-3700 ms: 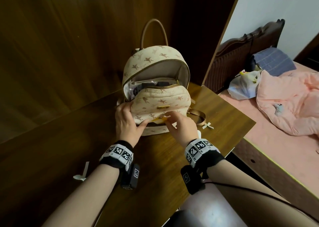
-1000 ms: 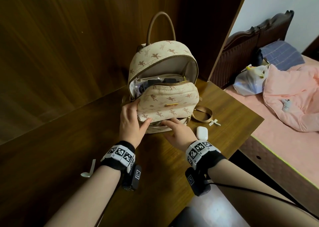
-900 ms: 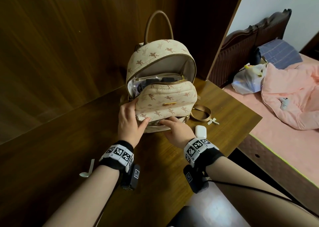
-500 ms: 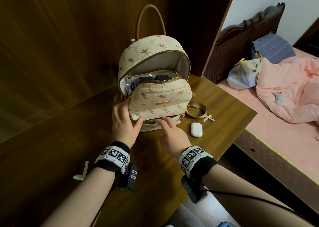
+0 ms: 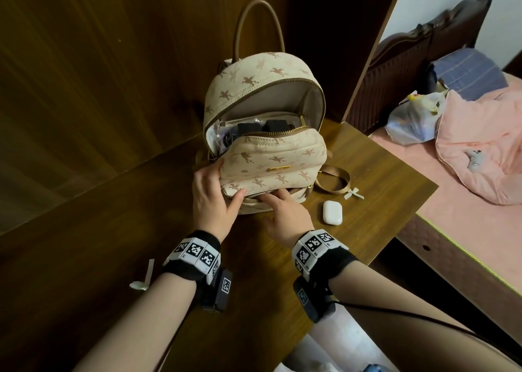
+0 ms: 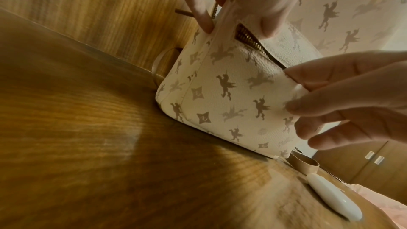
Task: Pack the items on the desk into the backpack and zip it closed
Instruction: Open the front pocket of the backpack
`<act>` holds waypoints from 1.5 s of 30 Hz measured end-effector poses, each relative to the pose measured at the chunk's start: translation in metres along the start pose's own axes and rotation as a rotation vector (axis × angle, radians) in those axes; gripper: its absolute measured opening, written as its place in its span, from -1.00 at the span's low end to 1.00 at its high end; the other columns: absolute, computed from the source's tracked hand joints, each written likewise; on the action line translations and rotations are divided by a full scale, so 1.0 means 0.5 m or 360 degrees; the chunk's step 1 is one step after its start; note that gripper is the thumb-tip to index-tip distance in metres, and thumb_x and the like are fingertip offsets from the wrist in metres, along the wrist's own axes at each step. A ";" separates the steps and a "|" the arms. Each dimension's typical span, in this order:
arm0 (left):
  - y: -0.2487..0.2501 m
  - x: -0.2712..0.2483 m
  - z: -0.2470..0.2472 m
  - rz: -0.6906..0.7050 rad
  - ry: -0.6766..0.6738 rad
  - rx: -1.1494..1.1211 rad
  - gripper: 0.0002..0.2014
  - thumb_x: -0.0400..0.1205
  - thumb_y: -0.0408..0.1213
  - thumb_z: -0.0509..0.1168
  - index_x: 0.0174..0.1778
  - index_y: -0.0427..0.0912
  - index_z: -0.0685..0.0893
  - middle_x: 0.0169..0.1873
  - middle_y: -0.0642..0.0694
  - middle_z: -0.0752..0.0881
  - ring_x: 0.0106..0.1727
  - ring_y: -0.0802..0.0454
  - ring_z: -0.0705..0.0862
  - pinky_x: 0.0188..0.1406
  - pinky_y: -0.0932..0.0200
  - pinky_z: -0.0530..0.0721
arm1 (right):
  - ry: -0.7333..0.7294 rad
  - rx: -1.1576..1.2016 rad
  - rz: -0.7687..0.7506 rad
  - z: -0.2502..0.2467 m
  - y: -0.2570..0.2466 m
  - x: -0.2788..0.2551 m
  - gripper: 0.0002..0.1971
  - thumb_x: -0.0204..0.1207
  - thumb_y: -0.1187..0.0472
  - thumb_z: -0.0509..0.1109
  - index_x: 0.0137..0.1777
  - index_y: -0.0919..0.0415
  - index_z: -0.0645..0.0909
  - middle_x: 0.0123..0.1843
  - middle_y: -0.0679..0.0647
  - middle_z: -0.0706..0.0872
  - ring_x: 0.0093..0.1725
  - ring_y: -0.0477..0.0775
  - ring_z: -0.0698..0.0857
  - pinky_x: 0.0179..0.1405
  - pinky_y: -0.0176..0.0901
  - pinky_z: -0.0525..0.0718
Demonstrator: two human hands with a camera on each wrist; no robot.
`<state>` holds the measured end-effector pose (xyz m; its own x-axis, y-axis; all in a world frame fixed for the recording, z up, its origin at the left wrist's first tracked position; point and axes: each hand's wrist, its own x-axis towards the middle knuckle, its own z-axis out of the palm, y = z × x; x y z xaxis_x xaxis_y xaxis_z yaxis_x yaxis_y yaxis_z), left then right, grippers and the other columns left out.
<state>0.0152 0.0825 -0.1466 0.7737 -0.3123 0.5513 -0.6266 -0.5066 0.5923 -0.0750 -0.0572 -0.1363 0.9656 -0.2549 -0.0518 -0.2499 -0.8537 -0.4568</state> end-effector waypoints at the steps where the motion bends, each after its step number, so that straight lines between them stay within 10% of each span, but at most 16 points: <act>1: 0.000 0.000 0.000 0.0004 0.0006 0.0002 -0.23 0.39 -0.22 0.57 0.44 -0.12 0.29 0.25 -0.40 0.48 0.28 -0.21 0.46 0.23 0.06 0.45 | 0.0022 0.0042 -0.0033 0.001 0.004 -0.002 -0.51 0.50 0.17 0.34 0.45 0.02 0.45 0.33 0.03 0.49 0.21 0.10 0.60 0.03 -0.12 0.63; 22: -0.011 -0.006 0.028 0.0007 0.0118 -0.0013 -0.34 0.48 -0.06 0.40 0.44 -0.17 0.29 0.23 -0.42 0.47 0.30 -0.19 0.44 0.20 0.04 0.50 | 0.0282 -0.0030 -0.0548 0.013 0.102 -0.052 -0.26 0.33 0.43 0.37 0.53 0.04 0.30 0.48 0.17 0.44 0.20 0.20 0.63 -0.10 -0.07 0.72; 38: 0.011 -0.008 -0.002 -0.0050 0.0004 -0.0018 -0.23 0.39 -0.23 0.58 0.44 -0.14 0.31 0.29 -0.38 0.48 0.32 -0.31 0.51 0.23 0.02 0.47 | 0.0457 -0.0120 -0.0325 -0.022 0.122 -0.068 -0.49 0.28 0.49 0.40 0.27 0.24 0.56 0.34 0.26 0.55 0.00 0.22 0.72 -0.45 -0.19 0.66; 45: 0.023 -0.013 -0.003 -0.0146 0.0010 -0.0012 -0.26 0.39 -0.29 0.57 0.44 -0.25 0.36 0.33 -0.38 0.46 0.36 -0.33 0.49 0.26 0.01 0.45 | 0.0349 -0.0152 0.0232 -0.034 0.144 -0.071 -0.62 0.51 0.25 0.33 0.34 0.14 0.54 0.42 0.07 0.47 0.33 0.15 0.53 0.01 -0.03 0.70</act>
<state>0.0030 0.0796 -0.1424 0.8274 -0.2597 0.4980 -0.5536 -0.5267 0.6451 -0.1287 -0.1174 -0.1521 0.8828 -0.4616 0.0871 -0.4010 -0.8370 -0.3723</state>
